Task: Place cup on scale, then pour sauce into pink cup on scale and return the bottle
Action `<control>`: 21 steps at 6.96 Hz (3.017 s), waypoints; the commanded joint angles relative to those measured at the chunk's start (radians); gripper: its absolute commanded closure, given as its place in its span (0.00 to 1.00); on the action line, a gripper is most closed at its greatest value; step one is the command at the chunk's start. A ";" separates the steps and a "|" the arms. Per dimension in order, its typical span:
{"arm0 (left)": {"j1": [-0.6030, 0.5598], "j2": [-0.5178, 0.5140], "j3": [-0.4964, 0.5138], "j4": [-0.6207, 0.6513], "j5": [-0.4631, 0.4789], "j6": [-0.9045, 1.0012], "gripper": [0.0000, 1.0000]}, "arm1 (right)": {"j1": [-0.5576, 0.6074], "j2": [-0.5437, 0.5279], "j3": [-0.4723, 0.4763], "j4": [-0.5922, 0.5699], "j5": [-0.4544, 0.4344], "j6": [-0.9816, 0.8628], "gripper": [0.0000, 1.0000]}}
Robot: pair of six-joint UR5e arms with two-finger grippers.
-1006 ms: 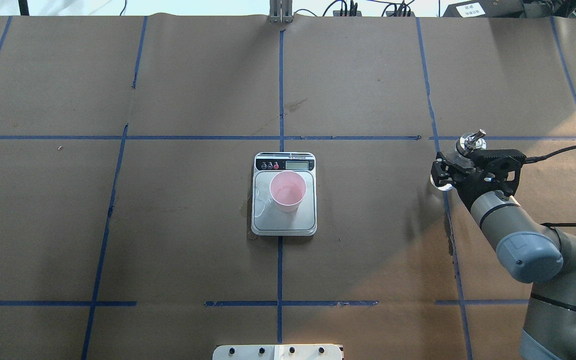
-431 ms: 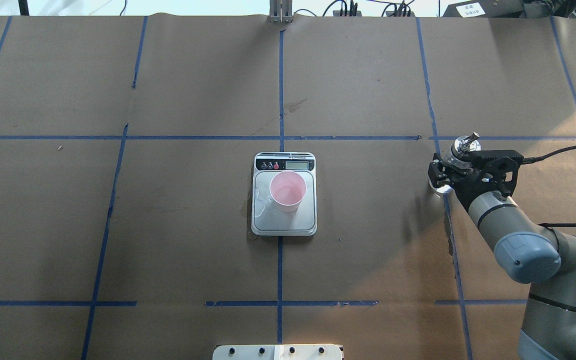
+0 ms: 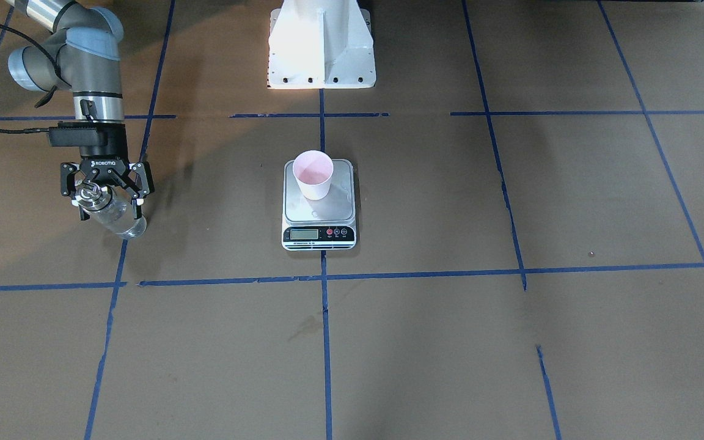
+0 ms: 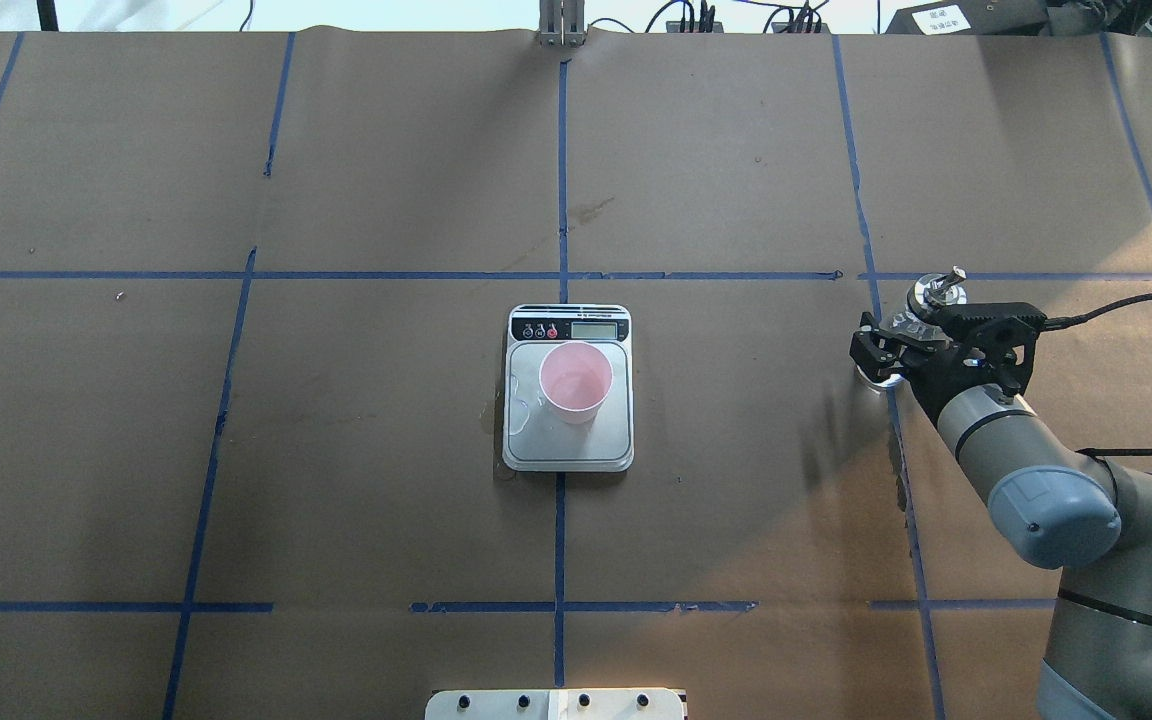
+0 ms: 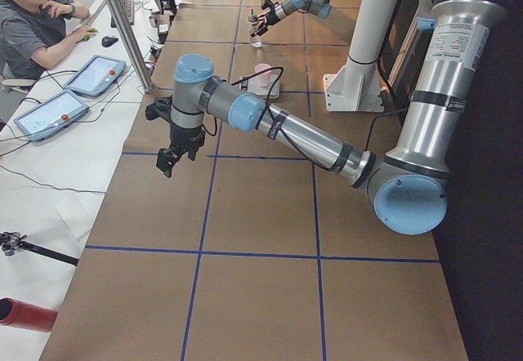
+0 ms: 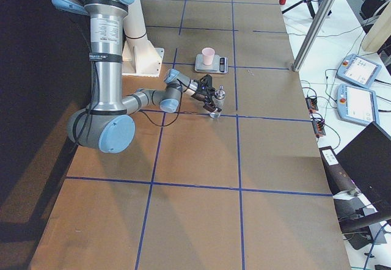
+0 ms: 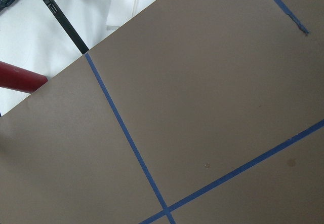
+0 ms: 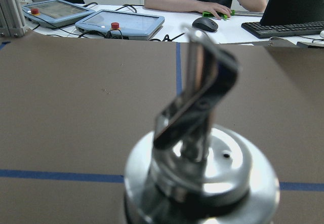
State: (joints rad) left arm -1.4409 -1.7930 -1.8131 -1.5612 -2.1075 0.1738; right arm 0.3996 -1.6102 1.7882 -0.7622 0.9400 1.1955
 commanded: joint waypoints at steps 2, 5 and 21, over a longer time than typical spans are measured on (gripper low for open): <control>-0.004 -0.016 0.001 0.007 0.000 0.000 0.00 | 0.005 -0.053 0.061 -0.096 0.190 -0.004 0.00; -0.004 -0.008 0.008 0.007 0.000 0.000 0.00 | 0.016 -0.059 0.366 -0.459 0.369 -0.004 0.00; -0.075 0.192 0.121 -0.008 -0.149 0.007 0.00 | 1.101 0.007 -0.082 -0.938 1.389 -1.463 0.00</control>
State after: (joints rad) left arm -1.5031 -1.6169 -1.7265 -1.5658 -2.2528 0.1847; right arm 1.4980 -1.6082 1.7528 -1.7641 2.3393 -0.2750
